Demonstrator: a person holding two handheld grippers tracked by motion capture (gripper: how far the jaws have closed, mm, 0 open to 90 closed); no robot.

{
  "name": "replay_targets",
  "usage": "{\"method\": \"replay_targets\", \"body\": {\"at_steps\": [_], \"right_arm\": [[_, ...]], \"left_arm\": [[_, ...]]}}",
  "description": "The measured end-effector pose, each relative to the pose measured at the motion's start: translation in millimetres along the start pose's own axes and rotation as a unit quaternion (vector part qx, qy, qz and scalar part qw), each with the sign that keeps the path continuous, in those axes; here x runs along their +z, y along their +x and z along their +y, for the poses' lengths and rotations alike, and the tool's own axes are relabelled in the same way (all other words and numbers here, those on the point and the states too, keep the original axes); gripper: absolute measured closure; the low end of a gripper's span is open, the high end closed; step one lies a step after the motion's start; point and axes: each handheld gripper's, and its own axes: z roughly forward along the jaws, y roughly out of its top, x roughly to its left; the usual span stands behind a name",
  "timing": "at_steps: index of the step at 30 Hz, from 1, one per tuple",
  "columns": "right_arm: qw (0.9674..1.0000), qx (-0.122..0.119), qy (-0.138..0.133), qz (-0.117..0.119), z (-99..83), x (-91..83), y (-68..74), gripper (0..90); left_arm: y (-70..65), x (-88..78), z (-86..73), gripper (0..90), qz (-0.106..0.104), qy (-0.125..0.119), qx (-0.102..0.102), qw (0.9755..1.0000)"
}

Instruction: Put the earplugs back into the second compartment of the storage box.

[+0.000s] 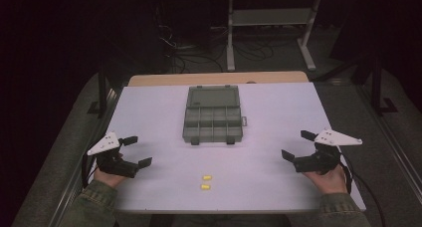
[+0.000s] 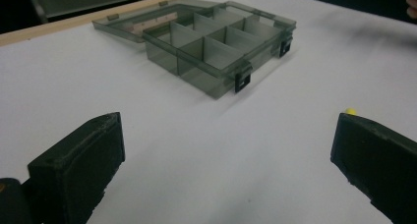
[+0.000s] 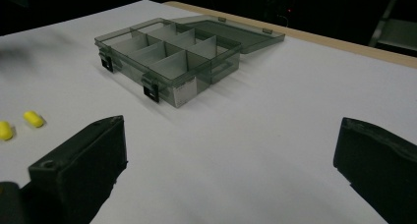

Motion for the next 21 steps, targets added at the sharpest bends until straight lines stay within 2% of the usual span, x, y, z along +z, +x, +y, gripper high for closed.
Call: {"method": "replay_targets", "body": {"at_steps": [6,9,11,21], "right_arm": [[1.0000,0.004,0.001,0.005,0.4,-1.0,0.0,0.0],[1.0000,0.003,-0.001,0.004,0.6,-2.1,0.2,0.0],[1.0000,0.003,-0.001,0.003,0.7,-2.5,0.1,0.0],[1.0000,-0.001,0.001,0.003,1.0,-3.4,-0.3,0.0]], "left_arm": [[-2.3,0.2,6.7,0.0,-0.008,0.007,0.007,0.9999],[-6.3,0.3,13.4,0.0,-0.022,0.010,0.019,0.9995],[-10.4,2.4,20.8,0.0,-0.032,0.018,0.031,0.9988],[-20.9,18.4,39.7,0.0,-0.061,0.039,0.053,0.9960]]}}
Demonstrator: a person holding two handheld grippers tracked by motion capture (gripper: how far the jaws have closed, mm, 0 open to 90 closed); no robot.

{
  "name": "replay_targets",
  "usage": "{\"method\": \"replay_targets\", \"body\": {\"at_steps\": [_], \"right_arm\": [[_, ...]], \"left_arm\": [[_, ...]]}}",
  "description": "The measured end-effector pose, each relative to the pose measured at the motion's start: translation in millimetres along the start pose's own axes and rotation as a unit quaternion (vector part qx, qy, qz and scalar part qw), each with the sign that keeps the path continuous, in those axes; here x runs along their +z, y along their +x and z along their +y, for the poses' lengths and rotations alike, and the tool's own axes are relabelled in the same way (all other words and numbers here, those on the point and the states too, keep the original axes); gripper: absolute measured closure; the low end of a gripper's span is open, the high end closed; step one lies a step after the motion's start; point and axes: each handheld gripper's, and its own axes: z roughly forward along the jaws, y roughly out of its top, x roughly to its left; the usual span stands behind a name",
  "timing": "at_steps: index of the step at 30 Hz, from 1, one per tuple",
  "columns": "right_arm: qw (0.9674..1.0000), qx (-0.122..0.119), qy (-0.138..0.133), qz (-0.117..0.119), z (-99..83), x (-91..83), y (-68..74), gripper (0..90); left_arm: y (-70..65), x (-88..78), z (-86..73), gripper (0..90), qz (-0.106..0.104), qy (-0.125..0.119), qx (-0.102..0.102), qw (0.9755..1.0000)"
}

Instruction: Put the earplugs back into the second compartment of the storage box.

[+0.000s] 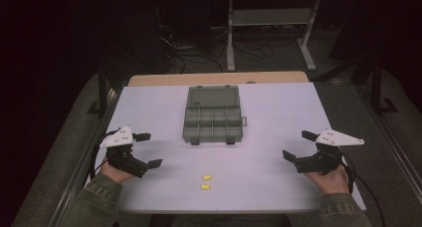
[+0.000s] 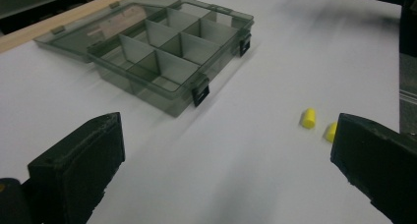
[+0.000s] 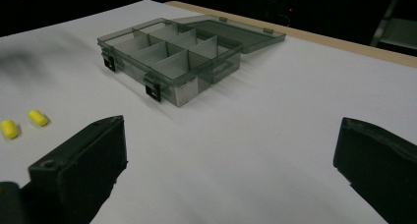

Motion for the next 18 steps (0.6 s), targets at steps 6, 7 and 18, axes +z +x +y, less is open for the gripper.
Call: {"method": "replay_targets", "body": {"at_steps": [6,7,18], "right_arm": [[0.9999,-0.004,-0.008,0.007,0.5,-1.6,1.5,0.0],[0.9999,-0.004,-0.008,0.008,0.4,-1.6,1.3,0.0],[1.0000,-0.005,-0.004,0.005,0.2,-0.4,2.1,0.0]], "left_arm": [[-2.9,15.3,11.6,0.0,-0.021,0.027,0.016,0.9993],[-2.9,15.3,11.6,0.0,-0.021,0.027,0.016,0.9993],[-10.7,41.5,28.4,0.0,-0.053,0.068,0.038,0.9955]]}}
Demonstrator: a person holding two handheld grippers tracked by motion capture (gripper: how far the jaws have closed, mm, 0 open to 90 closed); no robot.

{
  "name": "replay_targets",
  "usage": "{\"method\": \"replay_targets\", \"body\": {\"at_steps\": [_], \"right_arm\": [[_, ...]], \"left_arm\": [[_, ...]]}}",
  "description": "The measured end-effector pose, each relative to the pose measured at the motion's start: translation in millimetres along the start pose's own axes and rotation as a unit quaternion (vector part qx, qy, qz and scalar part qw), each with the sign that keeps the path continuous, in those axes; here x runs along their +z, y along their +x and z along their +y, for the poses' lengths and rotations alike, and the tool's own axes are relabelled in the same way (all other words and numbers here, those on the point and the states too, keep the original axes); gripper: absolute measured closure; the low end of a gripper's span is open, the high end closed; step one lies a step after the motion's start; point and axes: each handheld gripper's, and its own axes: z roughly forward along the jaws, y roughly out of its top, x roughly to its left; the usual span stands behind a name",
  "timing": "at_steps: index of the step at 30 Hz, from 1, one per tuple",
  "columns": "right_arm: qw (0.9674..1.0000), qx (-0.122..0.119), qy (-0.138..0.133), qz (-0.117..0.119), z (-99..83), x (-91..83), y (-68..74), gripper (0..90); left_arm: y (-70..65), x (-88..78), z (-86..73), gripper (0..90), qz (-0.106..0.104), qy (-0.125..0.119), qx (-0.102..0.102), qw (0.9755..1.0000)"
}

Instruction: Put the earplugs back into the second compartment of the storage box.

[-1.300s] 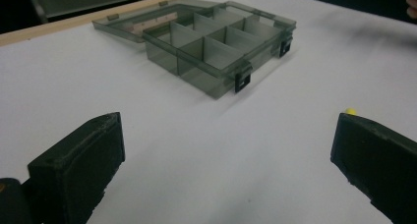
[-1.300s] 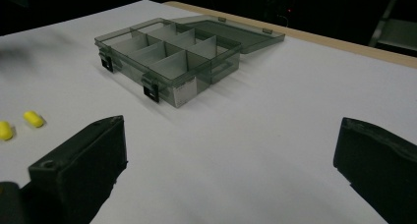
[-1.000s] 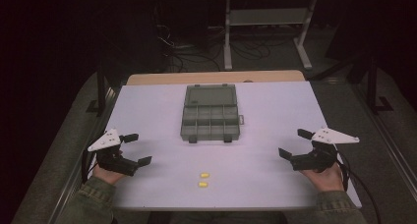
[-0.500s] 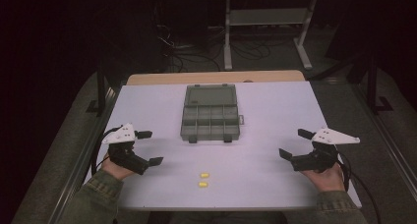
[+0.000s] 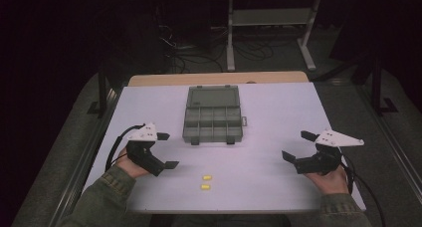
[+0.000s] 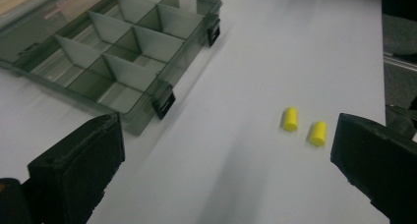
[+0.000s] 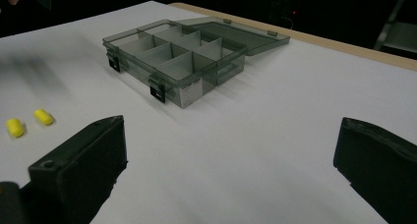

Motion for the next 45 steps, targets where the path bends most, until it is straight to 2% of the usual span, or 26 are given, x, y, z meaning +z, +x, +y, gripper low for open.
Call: {"method": "replay_targets", "body": {"at_steps": [6,10,12,19,22,29,33,34,36,41,42,43,44,45], "right_arm": [[1.0000,-0.001,0.002,0.003,-0.1,0.0,0.5,0.0],[1.0000,-0.002,0.004,0.002,-0.3,0.8,0.5,0.0],[1.0000,-0.001,0.004,0.000,-0.3,0.4,0.4,0.0],[1.0000,-0.001,0.003,0.001,-0.2,0.0,0.6,0.0],[1.0000,0.001,0.004,0.003,-0.3,-0.1,0.3,0.0],[1.0000,-0.001,0.004,0.003,-0.3,0.2,0.9,0.0],[1.0000,0.001,0.004,0.005,-0.3,-0.2,0.9,0.0],[1.0000,0.000,0.004,0.006,-0.3,-0.2,0.9,0.0],[1.0000,0.000,0.004,0.007,-0.3,-0.1,1.0,0.0],[1.0000,-0.001,0.006,0.008,-0.5,0.4,1.2,0.0],[0.9999,-0.002,0.007,0.008,-0.5,0.7,1.5,0.0],[0.9999,-0.002,0.007,0.008,-0.5,0.7,1.5,0.0],[0.9999,-0.003,0.009,0.008,-0.6,1.0,1.5,0.0],[0.9999,-0.003,0.009,0.008,-0.6,1.0,1.5,0.0]], "left_arm": [[-2.8,11.4,9.2,0.0,-0.015,0.011,0.014,0.9997],[-5.7,23.2,16.7,0.0,-0.029,0.030,0.029,0.9987],[-7.5,27.5,19.1,0.0,-0.029,0.033,0.034,0.9984],[-11.1,42.3,21.7,0.0,-0.046,0.056,0.040,0.9966],[-15.1,52.6,24.0,0.0,-0.060,0.066,0.047,0.9949],[-21.7,68.7,30.3,0.0,-0.078,0.084,0.061,0.9916],[-23.2,78.6,31.5,0.0,-0.085,0.097,0.063,0.9897],[-23.6,82.8,31.2,0.0,-0.087,0.107,0.065,0.9884],[-24.3,84.8,30.8,0.0,-0.087,0.111,0.065,0.9879],[-26.3,93.0,30.2,0.0,-0.096,0.127,0.068,0.9849],[-27.3,96.0,30.1,2.1,-0.101,0.134,0.074,0.9831],[-27.3,96.0,30.1,3.4,-0.101,0.134,0.074,0.9831],[-28.4,98.9,29.9,5.0,-0.107,0.139,0.077,0.9815],[-28.4,98.9,29.9,5.9,-0.107,0.139,0.077,0.9815]]}}
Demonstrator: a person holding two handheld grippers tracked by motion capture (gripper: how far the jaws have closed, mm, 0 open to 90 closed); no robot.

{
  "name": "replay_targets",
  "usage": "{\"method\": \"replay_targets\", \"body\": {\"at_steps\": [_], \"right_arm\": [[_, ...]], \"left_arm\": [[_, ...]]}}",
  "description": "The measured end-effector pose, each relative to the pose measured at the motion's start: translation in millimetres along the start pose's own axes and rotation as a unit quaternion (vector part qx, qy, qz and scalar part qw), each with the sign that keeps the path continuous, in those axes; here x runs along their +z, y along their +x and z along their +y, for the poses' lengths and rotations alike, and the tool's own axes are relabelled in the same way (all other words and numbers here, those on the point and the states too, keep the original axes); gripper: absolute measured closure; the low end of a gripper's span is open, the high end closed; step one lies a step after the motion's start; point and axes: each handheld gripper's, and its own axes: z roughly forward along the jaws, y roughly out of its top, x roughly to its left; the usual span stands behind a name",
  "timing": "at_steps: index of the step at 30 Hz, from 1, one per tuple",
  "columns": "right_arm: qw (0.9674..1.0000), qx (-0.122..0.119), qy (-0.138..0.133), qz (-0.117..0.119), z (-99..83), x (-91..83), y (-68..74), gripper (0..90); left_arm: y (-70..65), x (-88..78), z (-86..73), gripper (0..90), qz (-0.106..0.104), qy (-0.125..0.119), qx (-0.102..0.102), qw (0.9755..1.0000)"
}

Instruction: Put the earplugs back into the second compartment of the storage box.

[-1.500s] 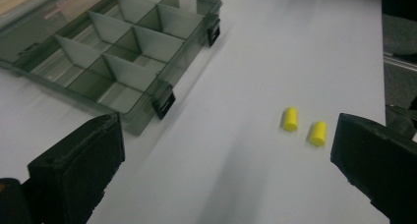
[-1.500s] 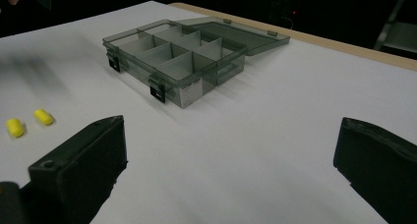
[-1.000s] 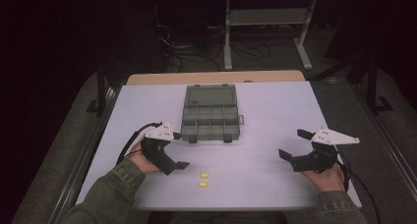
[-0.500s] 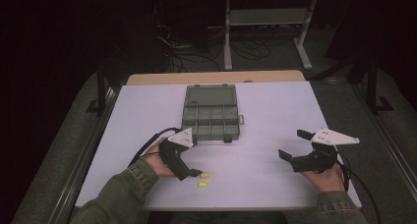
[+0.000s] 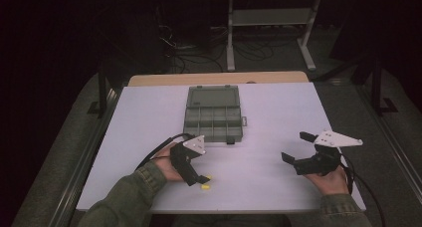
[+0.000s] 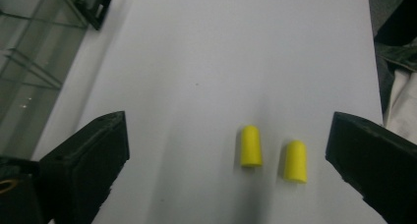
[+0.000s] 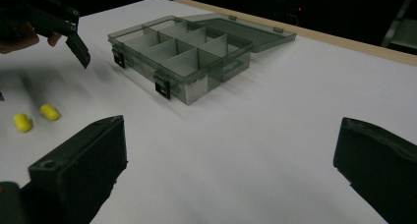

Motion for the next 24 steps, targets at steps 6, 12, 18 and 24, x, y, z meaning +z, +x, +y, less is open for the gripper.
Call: {"method": "replay_targets", "body": {"at_steps": [6,12,18,24], "right_arm": [[1.0000,0.000,0.003,0.000,-1.0,0.5,-0.6,0.0],[1.0000,-0.003,0.004,0.000,-1.2,0.9,-0.5,0.0],[1.0000,0.000,0.004,0.004,-2.0,0.4,-1.4,0.0],[1.0000,-0.002,0.007,0.004,-2.5,1.2,-1.4,0.0]], "left_arm": [[0.0,5.6,1.4,13.6,-0.020,0.010,0.005,0.9997],[0.1,9.1,1.4,24.4,-0.023,0.021,0.002,0.9995],[0.5,10.5,1.8,38.1,-0.024,0.022,0.001,0.9995],[-1.5,13.4,1.5,51.2,-0.035,0.033,0.009,0.9988]]}}
